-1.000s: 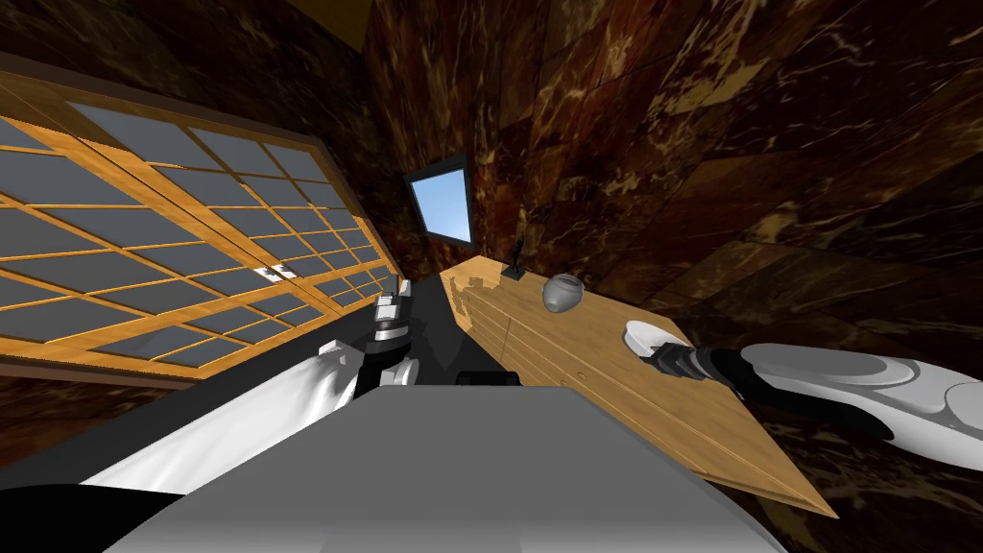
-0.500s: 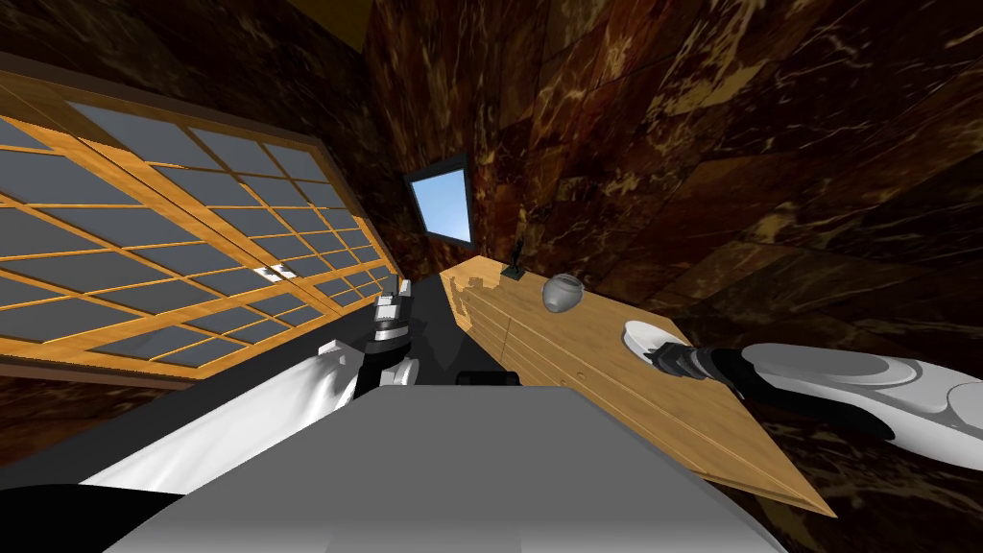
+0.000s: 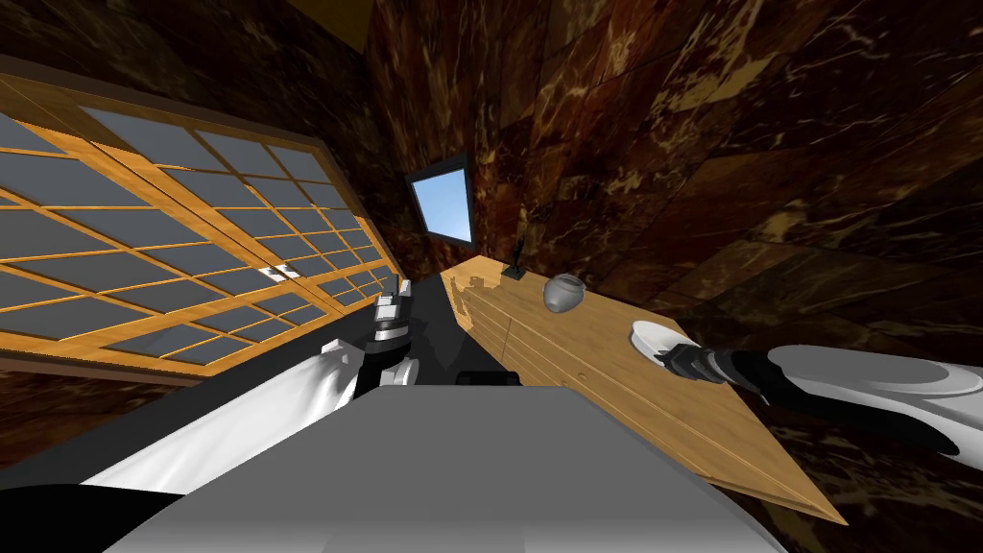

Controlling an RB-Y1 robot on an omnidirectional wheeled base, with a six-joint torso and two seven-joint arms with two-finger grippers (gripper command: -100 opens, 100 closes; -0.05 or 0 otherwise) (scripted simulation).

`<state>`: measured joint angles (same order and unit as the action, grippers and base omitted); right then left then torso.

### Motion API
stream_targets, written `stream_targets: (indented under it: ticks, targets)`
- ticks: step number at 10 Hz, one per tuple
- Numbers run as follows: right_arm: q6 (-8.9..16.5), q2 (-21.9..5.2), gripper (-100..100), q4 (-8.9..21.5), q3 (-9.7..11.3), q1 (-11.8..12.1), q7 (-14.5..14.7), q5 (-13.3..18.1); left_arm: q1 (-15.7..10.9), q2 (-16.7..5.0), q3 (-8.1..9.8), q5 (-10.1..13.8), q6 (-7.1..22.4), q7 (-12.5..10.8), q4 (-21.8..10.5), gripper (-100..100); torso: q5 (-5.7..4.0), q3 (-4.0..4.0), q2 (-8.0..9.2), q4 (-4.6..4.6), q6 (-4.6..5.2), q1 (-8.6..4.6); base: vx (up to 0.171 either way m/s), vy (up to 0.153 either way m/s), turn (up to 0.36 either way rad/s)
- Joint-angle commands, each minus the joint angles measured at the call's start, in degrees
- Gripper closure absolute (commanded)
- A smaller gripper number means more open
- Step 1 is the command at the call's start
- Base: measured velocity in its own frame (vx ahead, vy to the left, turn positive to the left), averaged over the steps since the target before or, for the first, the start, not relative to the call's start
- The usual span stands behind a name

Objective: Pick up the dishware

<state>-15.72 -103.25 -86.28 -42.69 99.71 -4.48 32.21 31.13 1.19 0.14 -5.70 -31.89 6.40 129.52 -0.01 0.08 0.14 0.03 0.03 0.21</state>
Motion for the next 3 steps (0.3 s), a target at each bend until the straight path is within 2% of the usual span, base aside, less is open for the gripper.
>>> stream_targets:
  ticks: [1, 2, 3]
  targets:
    - [-1.6, 1.1, 100, 0.8, 0.0, -0.6, 0.4, 0.1, 0.0, 0.0, 0.0, 0.0, 0.0, 0.0, 0.0, 0, 0.0, 0.0, 0.0, 0.0, 0.0, 0.0, -0.015, 0.032, 0.03]
    - [-0.9, 0.8, 100, 0.3, 0.0, -0.3, 0.2, 0.2, 0.0, 0.0, 0.0, 0.0, 0.0, 0.0, 0.0, 0, 0.02, 0.03, 0.04, 0.01, 0.02, 0.08, -0.008, 0.014, -0.001]
    - [-1.0, 0.9, 0, 0.3, 0.0, -0.4, 0.3, 0.2, 0.0, 0.0, 0.0, 0.0, 0.0, 0.0, 0.0, 0, 0.03, 0.02, 0.03, 0.01, 0.01, 0.06, 0.0, 0.0, 0.0]
